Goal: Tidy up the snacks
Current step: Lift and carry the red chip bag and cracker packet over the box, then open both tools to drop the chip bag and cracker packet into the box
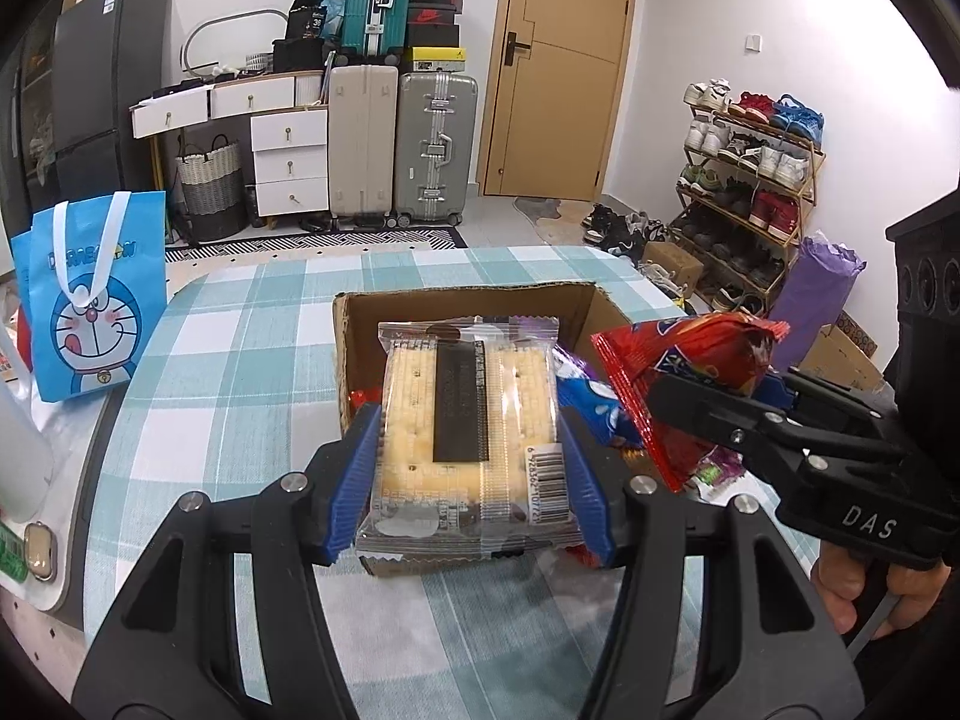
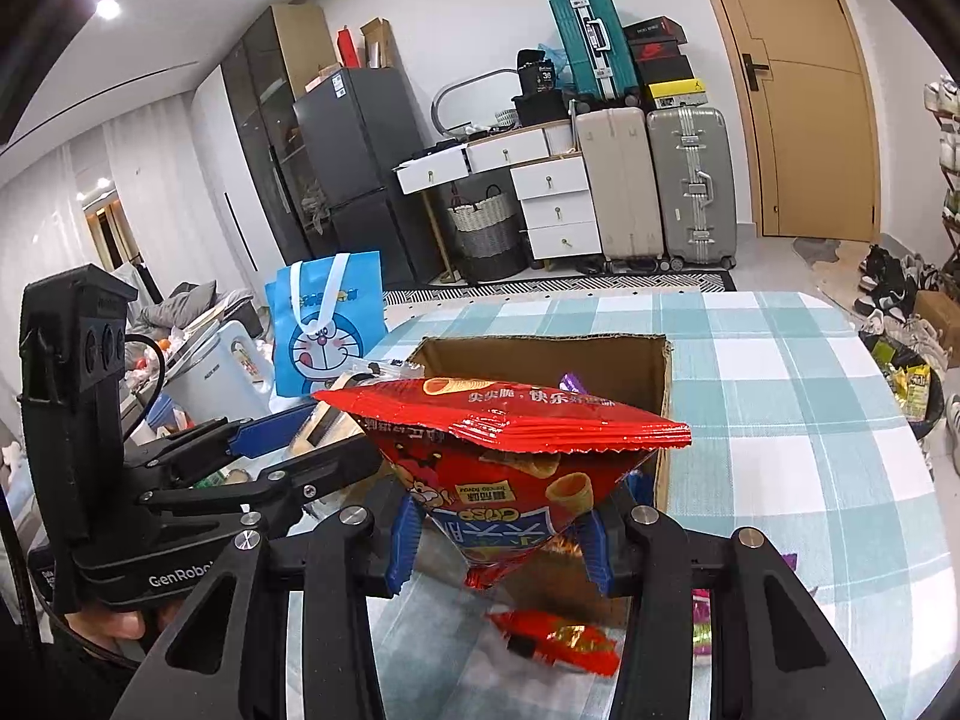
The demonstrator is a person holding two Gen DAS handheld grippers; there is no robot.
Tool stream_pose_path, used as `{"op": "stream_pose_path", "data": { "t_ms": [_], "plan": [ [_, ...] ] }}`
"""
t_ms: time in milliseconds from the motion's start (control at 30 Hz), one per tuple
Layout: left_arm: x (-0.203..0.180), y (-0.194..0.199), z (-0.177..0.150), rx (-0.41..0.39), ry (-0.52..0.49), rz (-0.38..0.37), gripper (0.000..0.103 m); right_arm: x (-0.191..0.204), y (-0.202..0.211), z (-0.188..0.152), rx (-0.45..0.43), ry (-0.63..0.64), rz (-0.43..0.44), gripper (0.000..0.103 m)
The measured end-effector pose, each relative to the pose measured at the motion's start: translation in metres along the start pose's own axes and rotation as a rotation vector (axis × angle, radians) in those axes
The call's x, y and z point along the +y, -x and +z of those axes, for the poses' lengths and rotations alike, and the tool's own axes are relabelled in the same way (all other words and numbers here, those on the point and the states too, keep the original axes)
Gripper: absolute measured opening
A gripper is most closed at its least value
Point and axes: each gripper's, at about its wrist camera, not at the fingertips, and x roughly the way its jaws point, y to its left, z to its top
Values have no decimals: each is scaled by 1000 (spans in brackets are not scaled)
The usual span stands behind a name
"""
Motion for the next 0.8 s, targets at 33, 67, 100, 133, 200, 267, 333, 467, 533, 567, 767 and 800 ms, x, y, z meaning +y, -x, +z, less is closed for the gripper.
{"op": "stream_pose_path", "data": {
  "t_ms": [33,67,100,133,200,267,333,467,533,567,767,800],
  "plan": [
    [0,-4,2,1,1,2,55,-1,-3,1,3,-4,-1,44],
    [1,-10,5,5,1,7,55,-2,-6,1,8,-8,-2,44],
    [1,-12,5,8,-1,9,55,-2,-9,2,13,-11,0,44],
    [1,-17,6,12,-3,11,55,-3,-11,2,19,-12,1,44],
    [2,-27,7,23,0,12,55,-3,-16,2,26,-11,-2,44],
    [4,-34,8,33,0,19,55,-3,-21,3,36,-10,-2,44],
    [5,-41,8,41,-8,24,55,-3,-28,4,48,-9,-7,44],
    [10,-55,7,60,-7,25,55,-4,-40,5,69,-8,-16,44],
    [13,-60,6,66,0,22,55,-2,-41,5,71,4,-31,44],
    [14,-63,6,70,3,18,55,-2,-41,5,72,6,-35,45],
    [15,-76,7,72,-13,34,55,-3,-35,5,62,15,-70,54],
    [15,-78,7,68,-20,39,55,-4,-33,5,58,18,-76,58]
  ]
}}
